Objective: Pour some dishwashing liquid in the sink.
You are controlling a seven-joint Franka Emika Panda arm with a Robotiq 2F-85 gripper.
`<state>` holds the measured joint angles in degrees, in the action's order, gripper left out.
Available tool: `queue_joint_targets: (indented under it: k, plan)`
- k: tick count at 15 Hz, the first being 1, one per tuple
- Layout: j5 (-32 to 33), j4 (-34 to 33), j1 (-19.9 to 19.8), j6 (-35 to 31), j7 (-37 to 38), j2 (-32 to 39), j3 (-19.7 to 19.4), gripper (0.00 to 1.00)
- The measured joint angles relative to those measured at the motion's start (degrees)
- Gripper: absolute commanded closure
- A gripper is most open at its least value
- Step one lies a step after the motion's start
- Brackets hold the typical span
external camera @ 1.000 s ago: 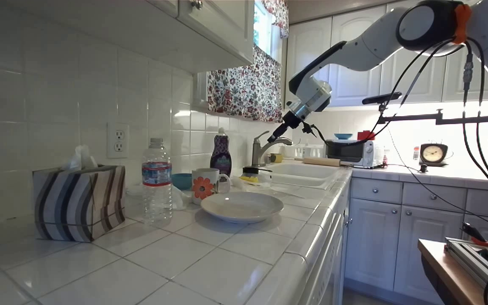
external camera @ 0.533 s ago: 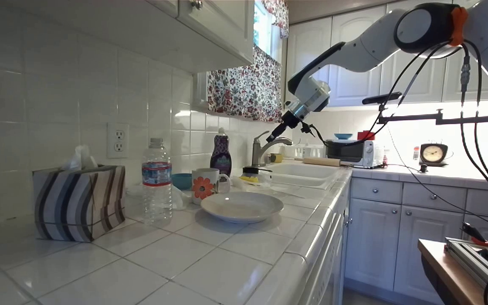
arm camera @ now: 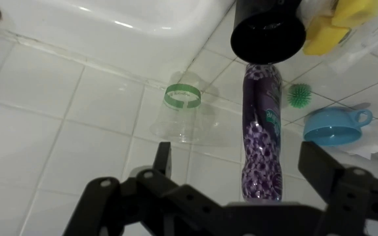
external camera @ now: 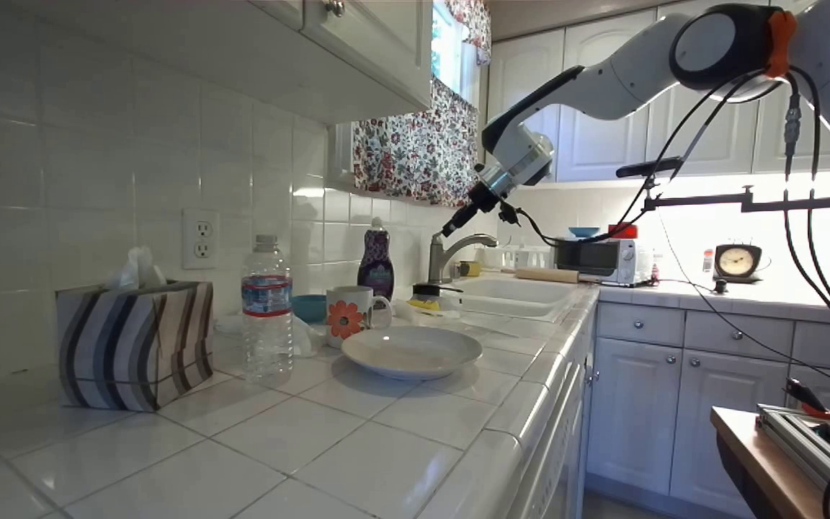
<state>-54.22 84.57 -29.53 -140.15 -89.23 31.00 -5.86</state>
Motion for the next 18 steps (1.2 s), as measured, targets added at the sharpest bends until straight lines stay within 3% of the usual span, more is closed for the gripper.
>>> queue_joint_targets:
  k: [4, 8, 14, 18]
  plan:
    - [-4.5, -4.1, -2.22, 1.8, -6.74, 2.05, 3.01, 0.0]
    - [-10.45, -10.3, -4.83, 8.98, -11.37, 6.51, 4.85, 0.0]
    - [-11.71, -21.85, -5.93, 21.14, -11.81, 15.26, 5.25, 0.0]
    - [-11.7, -29.21, -5.33, 24.28, -11.23, 20.34, 5.66, 0.0]
